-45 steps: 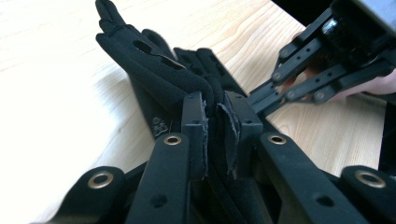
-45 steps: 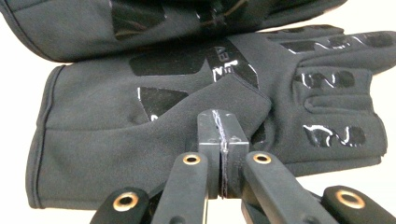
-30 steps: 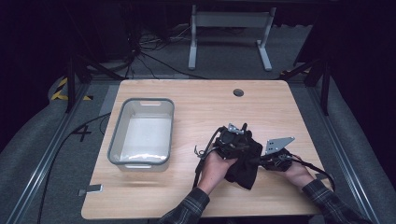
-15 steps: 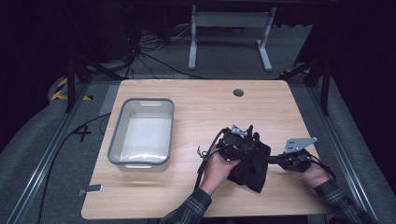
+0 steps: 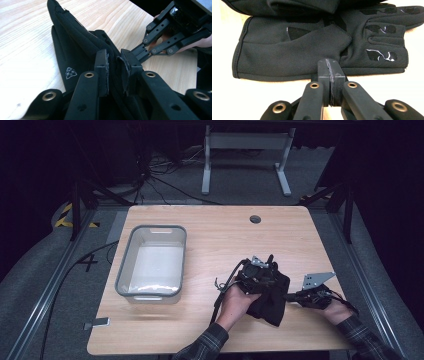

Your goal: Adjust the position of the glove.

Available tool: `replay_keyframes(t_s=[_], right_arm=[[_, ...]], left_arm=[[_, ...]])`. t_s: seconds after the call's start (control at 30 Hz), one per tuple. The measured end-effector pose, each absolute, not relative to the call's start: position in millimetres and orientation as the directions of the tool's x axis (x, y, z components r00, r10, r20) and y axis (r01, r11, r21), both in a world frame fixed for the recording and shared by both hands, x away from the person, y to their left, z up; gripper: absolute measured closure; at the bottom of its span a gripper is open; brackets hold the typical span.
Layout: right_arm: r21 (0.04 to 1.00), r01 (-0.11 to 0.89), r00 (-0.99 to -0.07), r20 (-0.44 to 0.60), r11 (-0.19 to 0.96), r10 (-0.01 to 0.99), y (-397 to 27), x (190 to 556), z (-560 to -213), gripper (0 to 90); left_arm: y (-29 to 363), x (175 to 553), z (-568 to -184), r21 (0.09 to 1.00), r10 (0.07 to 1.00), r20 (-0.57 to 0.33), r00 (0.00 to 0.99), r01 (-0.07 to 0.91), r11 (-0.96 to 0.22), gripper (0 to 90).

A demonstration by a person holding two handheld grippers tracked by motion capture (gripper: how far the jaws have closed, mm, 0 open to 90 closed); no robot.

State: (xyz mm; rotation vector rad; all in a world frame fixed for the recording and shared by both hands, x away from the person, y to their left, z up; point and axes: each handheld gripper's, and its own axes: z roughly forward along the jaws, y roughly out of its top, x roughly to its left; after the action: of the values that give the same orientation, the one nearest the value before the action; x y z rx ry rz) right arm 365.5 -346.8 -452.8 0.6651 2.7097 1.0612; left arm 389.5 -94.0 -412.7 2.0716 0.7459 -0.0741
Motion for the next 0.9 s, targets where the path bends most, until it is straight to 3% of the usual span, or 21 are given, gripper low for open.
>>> replay_keyframes(t_s=[0.3,0.6,0.9], right_arm=[[0.671,0.343,-0.893,0.016,0.658,0.449,-345.3,365.5,-454.4,90.0],[0.695,0.346,-0.880,0.007,0.630,0.475,-356.0,362.1,-444.5,90.0],[0.753,0.321,-0.873,0.000,0.574,0.488,-354.9,375.3,-427.7,90.0]], left_arm=[[-101.5,385.0,-403.8,0.777,0.424,-0.321,0.847,0.491,-0.394,71.9],[-83.5,386.0,-410.4,0.746,0.479,-0.258,0.839,0.488,-0.452,89.3],[-80.4,369.1,-432.6,0.687,0.472,-0.256,0.843,0.503,-0.525,89.5]])
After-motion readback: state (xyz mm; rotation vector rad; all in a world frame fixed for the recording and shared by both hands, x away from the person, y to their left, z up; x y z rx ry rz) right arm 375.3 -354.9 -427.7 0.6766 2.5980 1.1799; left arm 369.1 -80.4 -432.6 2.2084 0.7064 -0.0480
